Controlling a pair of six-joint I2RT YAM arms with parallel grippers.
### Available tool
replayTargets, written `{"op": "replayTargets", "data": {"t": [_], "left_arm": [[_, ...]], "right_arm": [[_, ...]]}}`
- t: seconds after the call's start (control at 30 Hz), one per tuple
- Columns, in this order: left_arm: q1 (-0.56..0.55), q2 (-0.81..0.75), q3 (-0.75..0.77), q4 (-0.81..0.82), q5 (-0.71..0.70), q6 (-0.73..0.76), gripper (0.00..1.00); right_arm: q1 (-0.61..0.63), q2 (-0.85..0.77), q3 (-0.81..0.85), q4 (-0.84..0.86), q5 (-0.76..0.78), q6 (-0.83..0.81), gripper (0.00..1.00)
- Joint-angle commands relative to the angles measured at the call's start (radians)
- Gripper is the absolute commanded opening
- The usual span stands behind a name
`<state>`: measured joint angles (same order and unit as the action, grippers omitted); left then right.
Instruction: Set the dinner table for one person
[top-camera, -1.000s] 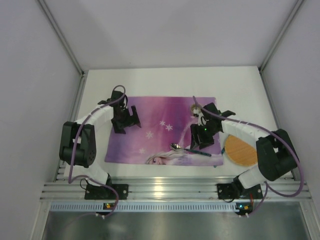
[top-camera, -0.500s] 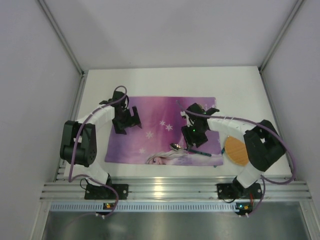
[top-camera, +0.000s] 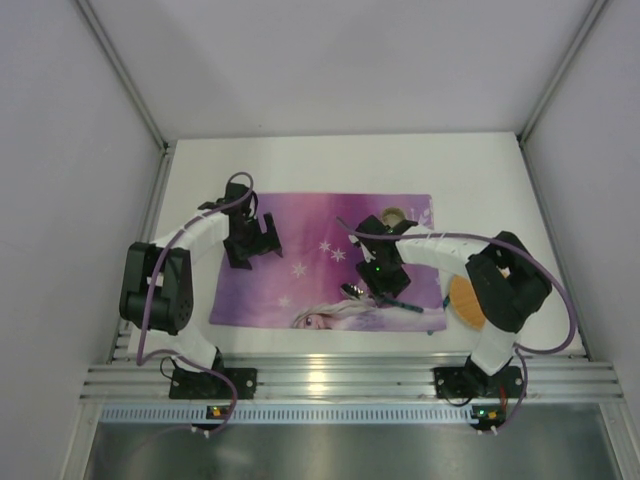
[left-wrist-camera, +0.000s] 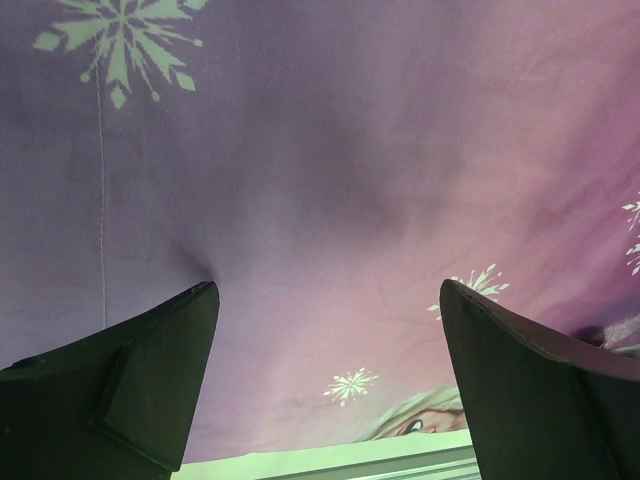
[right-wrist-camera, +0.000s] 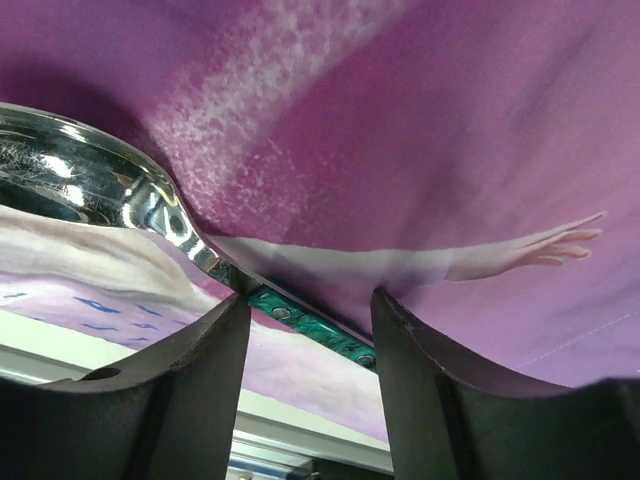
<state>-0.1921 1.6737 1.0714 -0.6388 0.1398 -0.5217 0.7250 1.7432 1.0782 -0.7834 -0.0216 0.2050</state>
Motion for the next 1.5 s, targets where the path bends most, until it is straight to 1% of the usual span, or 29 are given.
{"op": "replayTargets", "data": {"t": [0.0,0.13,0.2,0.23,0.27,0.33,0.37,0.53,0.57,0.7,0.77,0.87,1.0,1.1,1.27,1.47], "left_arm": [[-0.004,-0.046,-0.010,0.011,-0.009,-0.003,0.97],[-0.004,-0.043,-0.011,0.013,-0.003,-0.004,0.97],[-0.004,-0.043,-0.008,0.014,-0.003,-0.004,0.97],[-0.004,-0.042,-0.007,0.014,-0.002,-0.004,0.97],[-0.004,-0.040,-0.005,0.014,-0.002,-0.003,0.97],[-0.004,-0.035,-0.001,0.013,0.001,-0.004,0.97],[-0.004,-0.035,-0.001,0.014,0.000,-0.004,0.97],[-0.004,-0.031,-0.004,0.018,0.001,-0.003,0.97],[-0.004,-0.031,-0.004,0.019,0.004,-0.003,0.97],[-0.004,-0.029,-0.004,0.022,0.006,-0.001,0.97],[-0.004,-0.028,-0.004,0.025,0.004,0.000,0.97],[-0.004,-0.028,-0.007,0.030,0.006,0.002,0.97],[-0.004,-0.020,-0.011,0.037,0.014,0.003,0.97],[-0.006,-0.020,-0.005,0.039,0.015,0.006,0.97],[-0.004,-0.023,-0.004,0.036,0.018,0.015,0.97],[-0.004,-0.045,-0.017,0.031,0.006,0.025,0.97]], "right_arm": [[0.014,0.018,0.037,-0.004,0.054,-0.016,0.51],[0.014,0.018,0.051,-0.007,0.065,-0.013,0.37],[0.014,0.015,0.057,-0.010,0.069,-0.010,0.34],[0.014,0.006,0.058,-0.016,0.072,-0.010,0.32],[0.014,0.001,0.060,-0.020,0.074,-0.012,0.26],[0.014,-0.010,0.063,-0.027,0.080,-0.012,0.23],[0.014,-0.022,0.065,-0.033,0.081,-0.012,0.18],[0.014,-0.051,0.071,-0.050,0.095,-0.012,0.09],[0.014,-0.057,0.072,-0.056,0.097,-0.012,0.06],[0.013,-0.065,0.095,-0.066,0.104,0.013,0.01],[0.013,-0.062,0.117,-0.083,0.104,0.037,0.00],[0.010,-0.048,0.175,-0.100,0.062,0.112,0.00],[0.007,-0.004,0.226,-0.094,-0.032,0.324,0.00],[-0.001,0.064,0.270,-0.102,-0.049,0.364,0.00],[-0.062,0.133,0.293,-0.099,-0.100,0.459,0.00],[-0.081,0.191,0.279,-0.125,-0.071,0.551,0.00]]}}
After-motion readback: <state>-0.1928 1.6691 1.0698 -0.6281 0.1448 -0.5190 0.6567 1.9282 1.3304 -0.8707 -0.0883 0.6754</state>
